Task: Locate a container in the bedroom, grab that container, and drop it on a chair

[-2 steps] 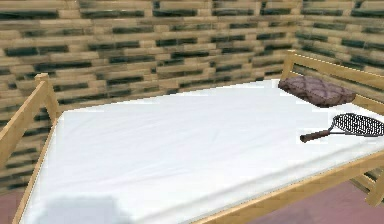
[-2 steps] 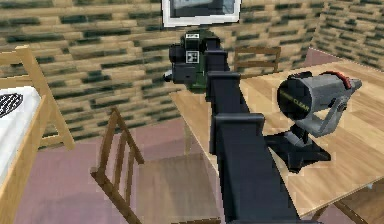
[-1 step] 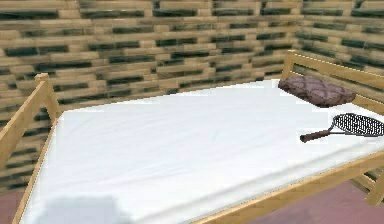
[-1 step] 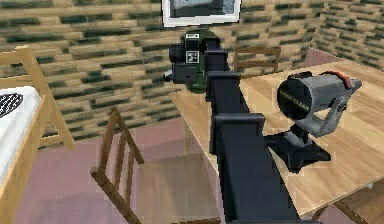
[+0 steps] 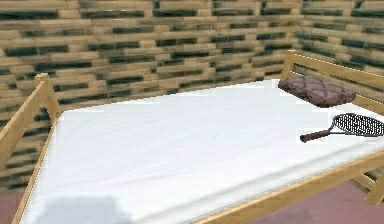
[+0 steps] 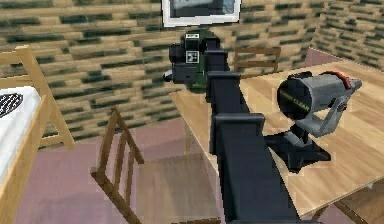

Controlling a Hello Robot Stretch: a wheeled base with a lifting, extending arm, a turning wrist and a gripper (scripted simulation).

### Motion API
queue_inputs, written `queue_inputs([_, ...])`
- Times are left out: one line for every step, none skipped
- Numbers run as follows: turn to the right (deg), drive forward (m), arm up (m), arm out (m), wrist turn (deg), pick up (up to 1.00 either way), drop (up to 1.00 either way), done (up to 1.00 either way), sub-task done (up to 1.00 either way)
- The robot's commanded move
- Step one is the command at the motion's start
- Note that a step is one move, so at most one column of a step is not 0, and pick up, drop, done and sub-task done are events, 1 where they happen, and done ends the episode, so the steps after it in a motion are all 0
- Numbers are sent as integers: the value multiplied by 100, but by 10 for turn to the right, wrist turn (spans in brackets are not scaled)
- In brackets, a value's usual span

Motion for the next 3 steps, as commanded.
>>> queue_inputs([0,0,0,0,0,0,100,0,0])
queue_inputs([0,0,0,-10,0,0,0,0,0])
queue_inputs([0,0,0,0,-450,0,0,0,0])
